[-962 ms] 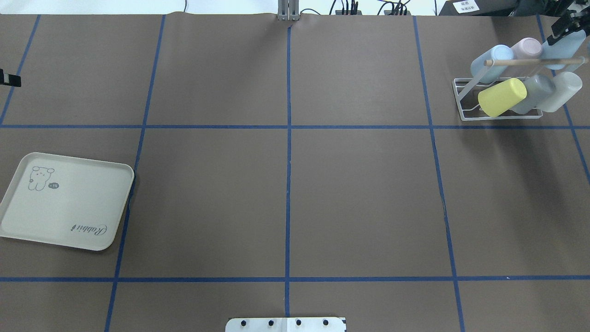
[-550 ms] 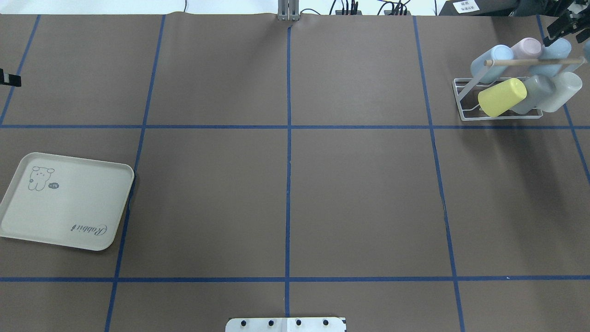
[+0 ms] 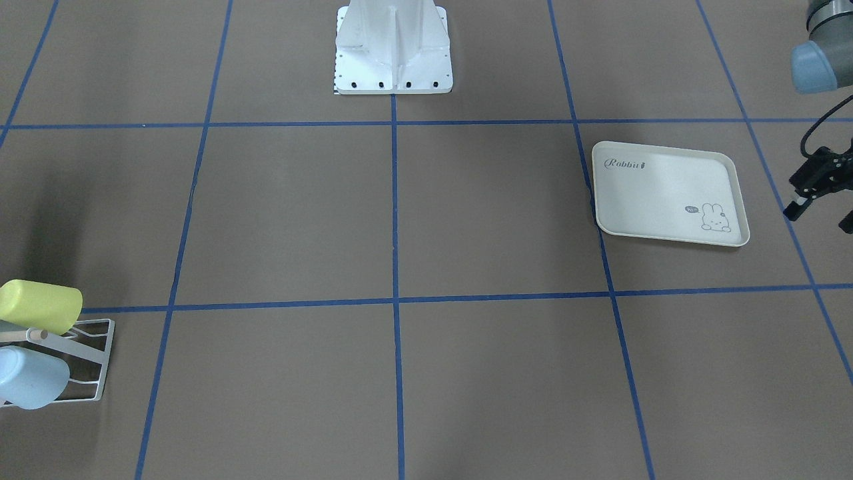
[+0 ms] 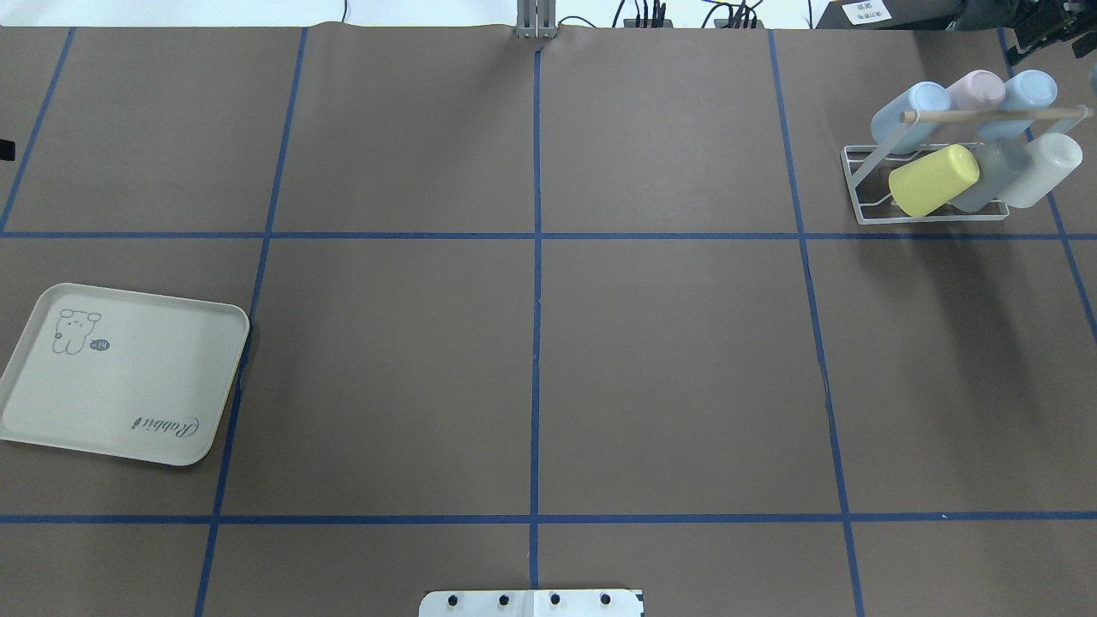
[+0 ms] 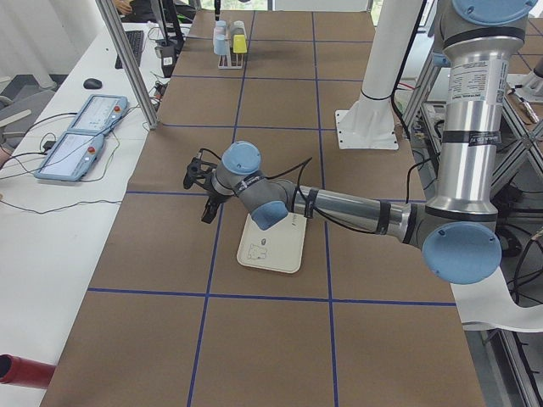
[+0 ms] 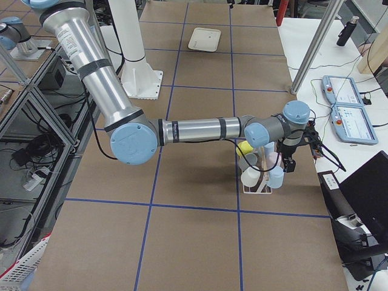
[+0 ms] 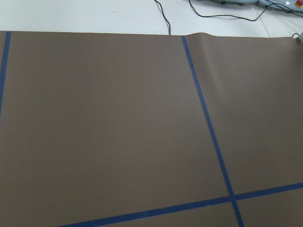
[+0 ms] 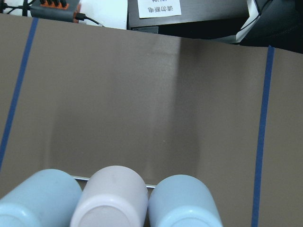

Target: Transfer IKEA cup to right arm and place on rack

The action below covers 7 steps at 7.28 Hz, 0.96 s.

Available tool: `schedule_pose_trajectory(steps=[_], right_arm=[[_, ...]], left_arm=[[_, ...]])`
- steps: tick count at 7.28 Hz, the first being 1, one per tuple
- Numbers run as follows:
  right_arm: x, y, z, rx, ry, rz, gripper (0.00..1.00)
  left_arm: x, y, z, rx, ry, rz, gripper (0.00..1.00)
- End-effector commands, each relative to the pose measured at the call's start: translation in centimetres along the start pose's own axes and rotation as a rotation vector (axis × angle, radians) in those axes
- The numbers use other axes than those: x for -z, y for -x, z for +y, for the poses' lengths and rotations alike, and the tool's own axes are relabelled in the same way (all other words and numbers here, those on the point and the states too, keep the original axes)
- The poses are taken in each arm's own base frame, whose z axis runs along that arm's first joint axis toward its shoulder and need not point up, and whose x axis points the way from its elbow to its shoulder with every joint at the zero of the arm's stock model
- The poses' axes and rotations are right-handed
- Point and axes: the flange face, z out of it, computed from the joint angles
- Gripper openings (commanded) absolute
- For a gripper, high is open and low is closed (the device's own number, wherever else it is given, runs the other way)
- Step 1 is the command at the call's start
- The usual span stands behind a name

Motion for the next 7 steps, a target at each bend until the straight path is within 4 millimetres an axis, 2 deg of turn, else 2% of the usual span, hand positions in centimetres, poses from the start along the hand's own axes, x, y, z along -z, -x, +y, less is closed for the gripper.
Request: schedule_pose_trajectory(steps=[1, 2, 3, 4, 5, 6, 7], right_arm=[[3.3, -0.8, 6.6, 0.004, -0.029, -0.027, 0.99], [5.0, -2.1, 9.0, -0.010, -0.051, -0.021, 0.99], [4.4, -3.3, 12.6, -0.022, -0.034, -0.016, 0.99], [4.5, -4.0, 15.3, -0.034, -0.027, -0.010, 0.99], [3.4, -5.4, 17.1, -0.058, -0.001, 0.008, 0.99], [2.6, -6.4, 18.2, -0.078, 0.017, 0.018, 0.99], [2.7, -6.3, 18.3, -0.078, 0.016, 0.016, 0.99]], left_arm=[[0.9, 4.4, 0.0, -0.076, 0.094, -0.100, 1.00], [0.7, 7.1, 0.7, -0.099, 0.179, -0.142, 1.00], [1.1, 10.8, 1.3, -0.131, 0.268, -0.166, 1.00], [2.3, 13.1, 2.1, -0.101, 0.323, -0.153, 1.00], [2.8, 14.0, 3.3, -0.001, 0.371, -0.078, 1.00], [3.1, 14.0, 3.9, 0.086, 0.428, -0.048, 1.00], [3.2, 14.4, 4.6, 0.126, 0.454, -0.060, 1.00]])
